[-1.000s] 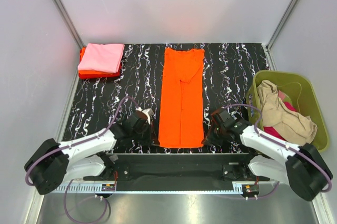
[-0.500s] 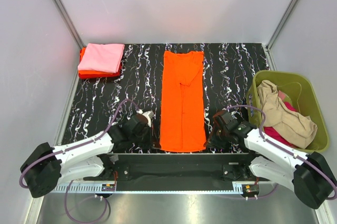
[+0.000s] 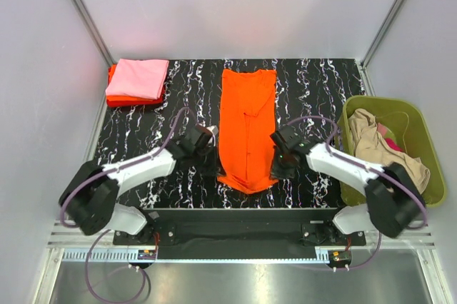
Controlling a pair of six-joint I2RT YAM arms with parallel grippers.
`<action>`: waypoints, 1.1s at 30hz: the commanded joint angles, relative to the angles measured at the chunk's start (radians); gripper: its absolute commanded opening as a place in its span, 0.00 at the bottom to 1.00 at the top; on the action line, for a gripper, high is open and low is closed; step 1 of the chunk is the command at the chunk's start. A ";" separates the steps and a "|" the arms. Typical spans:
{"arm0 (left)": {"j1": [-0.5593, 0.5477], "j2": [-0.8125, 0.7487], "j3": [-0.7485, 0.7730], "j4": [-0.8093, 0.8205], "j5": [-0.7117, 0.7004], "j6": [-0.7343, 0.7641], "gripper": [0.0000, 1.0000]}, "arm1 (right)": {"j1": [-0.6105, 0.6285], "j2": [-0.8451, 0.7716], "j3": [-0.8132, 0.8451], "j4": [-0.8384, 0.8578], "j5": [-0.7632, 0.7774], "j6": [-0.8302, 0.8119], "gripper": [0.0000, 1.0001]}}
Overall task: Fold and stack the t-shirts
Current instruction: Fold the tshirt
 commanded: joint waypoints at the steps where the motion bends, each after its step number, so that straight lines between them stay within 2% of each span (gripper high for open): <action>1: 0.056 0.106 0.156 -0.025 0.028 0.133 0.00 | -0.032 0.121 0.125 0.040 0.053 -0.152 0.00; 7: 0.162 0.319 0.412 -0.088 0.013 0.259 0.00 | -0.166 0.313 0.354 0.068 -0.007 -0.311 0.00; 14: 0.272 0.551 0.676 -0.109 0.045 0.301 0.00 | -0.283 0.541 0.674 0.046 -0.064 -0.417 0.00; 15: 0.304 0.622 0.787 -0.108 0.069 0.310 0.00 | -0.315 0.620 0.778 0.032 -0.091 -0.440 0.00; 23: 0.366 0.744 0.978 -0.117 0.129 0.315 0.00 | -0.361 0.739 0.975 -0.011 -0.145 -0.457 0.00; 33: 0.402 0.870 1.103 -0.135 0.155 0.293 0.00 | -0.418 0.851 1.110 -0.037 -0.182 -0.447 0.01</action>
